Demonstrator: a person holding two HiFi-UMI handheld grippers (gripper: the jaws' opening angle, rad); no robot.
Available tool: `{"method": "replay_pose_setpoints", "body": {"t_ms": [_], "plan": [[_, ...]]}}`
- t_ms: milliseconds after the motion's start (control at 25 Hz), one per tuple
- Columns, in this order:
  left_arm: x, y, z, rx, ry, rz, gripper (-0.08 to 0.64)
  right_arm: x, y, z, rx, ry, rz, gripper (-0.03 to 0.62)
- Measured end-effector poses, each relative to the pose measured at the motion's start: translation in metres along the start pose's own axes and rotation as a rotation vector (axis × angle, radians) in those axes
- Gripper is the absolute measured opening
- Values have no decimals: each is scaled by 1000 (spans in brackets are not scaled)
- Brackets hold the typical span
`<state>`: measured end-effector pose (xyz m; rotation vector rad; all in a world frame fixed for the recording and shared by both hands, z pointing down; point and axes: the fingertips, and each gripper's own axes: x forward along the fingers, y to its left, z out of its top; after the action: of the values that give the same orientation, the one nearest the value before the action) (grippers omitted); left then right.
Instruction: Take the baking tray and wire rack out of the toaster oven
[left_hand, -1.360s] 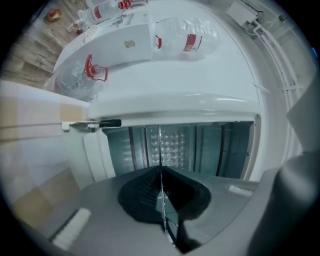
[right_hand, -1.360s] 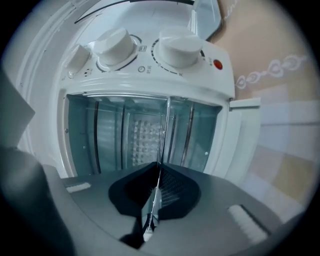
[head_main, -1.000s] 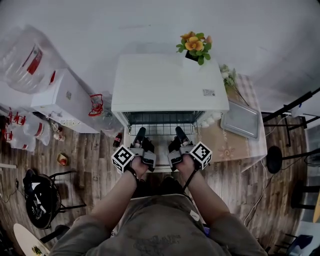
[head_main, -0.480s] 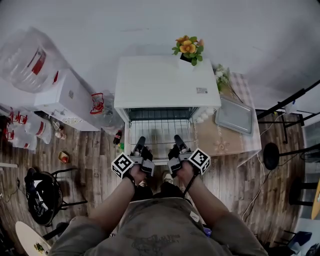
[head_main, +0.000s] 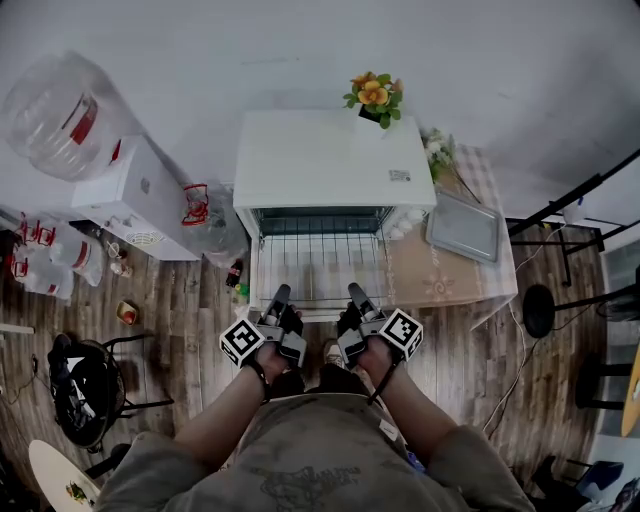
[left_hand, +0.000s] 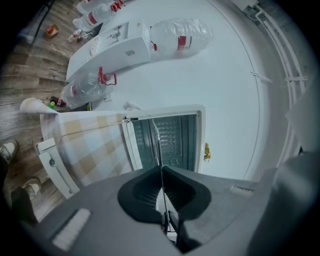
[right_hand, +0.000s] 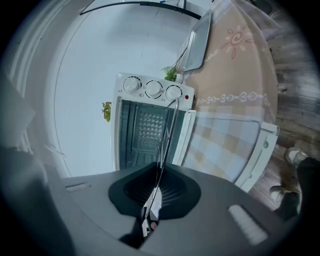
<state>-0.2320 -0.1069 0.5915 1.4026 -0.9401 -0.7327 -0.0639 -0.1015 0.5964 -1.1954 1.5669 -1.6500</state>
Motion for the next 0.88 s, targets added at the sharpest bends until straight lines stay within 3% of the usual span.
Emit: {"method": "replay_pose_setpoints", "body": {"t_ms": [240, 440, 880], "plan": [[-18, -21, -4, 5, 28, -17, 2, -21, 20, -11, 6, 5, 2, 29], [-30, -41, -15, -53, 51, -68, 2, -37, 27, -17, 11, 6, -1, 29], [-32, -28, -44, -25, 162, -5, 3, -73, 16, -9, 52, -74, -21, 29]]}}
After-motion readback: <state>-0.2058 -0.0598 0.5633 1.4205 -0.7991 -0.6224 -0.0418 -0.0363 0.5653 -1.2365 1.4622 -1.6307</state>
